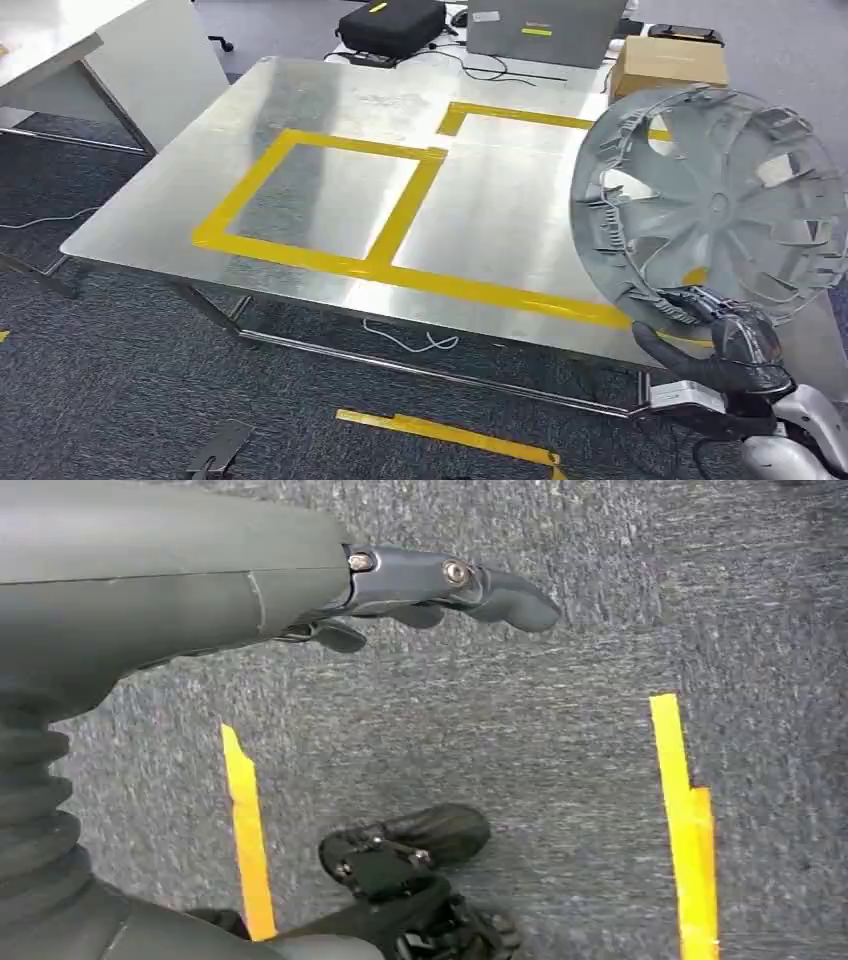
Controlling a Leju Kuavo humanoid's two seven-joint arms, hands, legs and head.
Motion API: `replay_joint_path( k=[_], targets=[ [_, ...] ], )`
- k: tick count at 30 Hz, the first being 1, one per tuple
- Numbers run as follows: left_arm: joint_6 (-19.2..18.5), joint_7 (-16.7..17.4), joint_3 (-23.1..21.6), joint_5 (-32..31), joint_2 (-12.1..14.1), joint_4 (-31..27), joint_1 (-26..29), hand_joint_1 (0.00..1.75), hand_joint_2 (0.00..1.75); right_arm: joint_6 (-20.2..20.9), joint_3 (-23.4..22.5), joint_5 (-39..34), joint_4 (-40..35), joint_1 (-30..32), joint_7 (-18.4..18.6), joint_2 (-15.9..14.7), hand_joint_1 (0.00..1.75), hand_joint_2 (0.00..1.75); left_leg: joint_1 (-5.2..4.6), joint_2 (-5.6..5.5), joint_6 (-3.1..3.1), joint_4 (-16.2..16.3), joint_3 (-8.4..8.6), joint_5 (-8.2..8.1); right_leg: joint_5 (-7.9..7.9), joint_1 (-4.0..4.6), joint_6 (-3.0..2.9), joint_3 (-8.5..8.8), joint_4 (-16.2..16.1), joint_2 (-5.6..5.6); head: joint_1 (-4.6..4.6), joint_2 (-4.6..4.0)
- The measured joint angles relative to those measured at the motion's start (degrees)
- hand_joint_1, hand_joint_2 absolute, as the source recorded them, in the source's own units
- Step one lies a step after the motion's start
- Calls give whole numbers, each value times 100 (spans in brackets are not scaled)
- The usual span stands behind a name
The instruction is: Take the parts from the cabinet and place them on the table.
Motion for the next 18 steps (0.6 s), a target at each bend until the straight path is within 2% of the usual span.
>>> replay_joint_path(
  k=[1,2,3,4,6,8,9,11,12,13,14,15,16,17,18],
  targets=[
    [-2,-15,0,0,-9,0,-2,0,175,15,-9,-28,-2,2,0,0,175,175,6,1,-23,16,33,-35,299,-1,-5,225,-514,-31,0,0],
    [-2,-26,0,0,-9,0,1,0,175,37,-15,-50,-2,3,0,0,175,175,-6,2,-59,38,47,-77,406,-1,-4,392,-914,-129,7,0],
    [-2,-35,0,2,-2,0,-1,0,175,61,-15,-59,-4,0,0,2,175,175,-57,4,-92,91,28,-103,325,40,-18,460,-993,-166,15,0],
    [-2,-42,0,2,-2,0,15,0,175,66,-22,-59,-37,14,0,2,175,175,-60,8,-104,94,7,-102,312,23,-99,490,-1003,-116,0,0],
    [-2,-70,0,2,4,0,56,0,175,66,-26,-55,-74,72,2,9,175,175,-58,51,-112,94,25,-102,305,31,-130,477,-1001,-66,-9,0],
    [-6,-87,0,0,15,0,52,0,175,72,-33,-50,-105,84,18,9,175,175,-46,39,-181,173,20,-219,314,-9,-189,510,-1023,-34,-4,0],
    [-15,-98,-2,-2,5,0,47,0,175,72,-35,-48,-124,87,26,11,175,175,-39,39,-222,409,-73,-370,302,-17,-225,522,-1023,-23,-33,0],
    [-22,-111,-2,-4,2,0,51,0,175,72,-39,-39,-149,113,26,11,175,175,3,39,-276,1347,-507,-805,287,-15,-249,534,-1022,10,-31,0],
    [-35,-120,-2,-4,2,0,62,0,175,70,-44,-39,-155,122,26,11,175,175,11,39,-284,1760,-717,-934,282,-12,-256,537,-1021,34,-31,0],
    [-42,-125,-2,-4,2,0,72,0,175,65,-55,-39,-166,138,26,11,175,175,12,39,-281,1913,-818,-918,278,-11,-259,546,-1021,66,-33,0],
    [-59,-133,-2,-9,4,0,74,0,175,66,-72,-39,-181,160,24,11,175,175,11,38,-265,1804,-786,-765,274,-11,-257,559,-1021,97,-33,0],
    [-63,-138,-2,-11,7,0,73,0,175,63,-87,-41,-197,192,24,11,175,175,10,32,-237,1479,-662,-520,267,-4,-259,575,-1021,129,-35,0],
    [-66,-144,-2,-11,7,0,73,0,175,61,-107,-44,-214,235,24,11,175,175,8,6,-194,992,-455,-234,257,2,-256,598,-1022,161,-31,0],
    [-70,-151,-2,-11,13,0,77,0,175,59,-127,-44,-238,273,24,11,175,175,-5,-75,-132,453,-222,35,250,4,-247,618,-1024,189,-31,0],
    [-70,-153,-2,-11,44,0,82,0,175,55,-133,-44,-243,296,24,11,175,175,-4,-244,-63,268,-117,-6,245,-9,-234,603,-1030,206,-13,0]
  ],
)
